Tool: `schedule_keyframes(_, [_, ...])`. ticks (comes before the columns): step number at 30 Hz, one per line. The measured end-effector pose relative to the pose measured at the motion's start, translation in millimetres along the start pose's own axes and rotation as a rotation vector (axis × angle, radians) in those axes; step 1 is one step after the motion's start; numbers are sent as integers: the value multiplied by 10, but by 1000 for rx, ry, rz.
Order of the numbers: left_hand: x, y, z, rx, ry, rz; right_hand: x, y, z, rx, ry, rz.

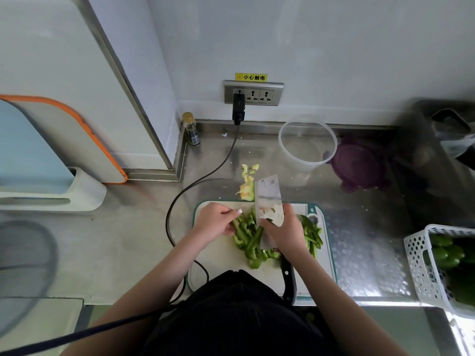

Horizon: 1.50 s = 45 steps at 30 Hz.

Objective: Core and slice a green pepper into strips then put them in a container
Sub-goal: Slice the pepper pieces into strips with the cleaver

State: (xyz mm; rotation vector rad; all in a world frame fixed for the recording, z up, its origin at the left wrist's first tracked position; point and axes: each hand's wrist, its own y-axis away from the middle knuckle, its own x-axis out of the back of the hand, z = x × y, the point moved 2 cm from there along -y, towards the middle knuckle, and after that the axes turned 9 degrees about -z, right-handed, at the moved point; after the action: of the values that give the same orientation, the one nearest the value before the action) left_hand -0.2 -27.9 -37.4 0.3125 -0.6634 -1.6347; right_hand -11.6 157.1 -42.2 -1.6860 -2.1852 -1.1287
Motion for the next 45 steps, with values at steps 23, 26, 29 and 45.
schedule_keyframes(23, [-275, 14, -358, 24, -455, -161, 493, 506, 700, -188, -254, 249])
schedule_keyframes(26, [-209, 48, -371, 23, -385, -82, 657, 543, 901, -181, -208, 238])
schedule_keyframes(29, [-171, 81, -443, 55, -347, -25, 800, 569, 1072, -190, -167, 264])
schedule_keyframes(45, [-484, 10, -650, -50, -1053, 123, 497, 459, 860, -195, 528, 178])
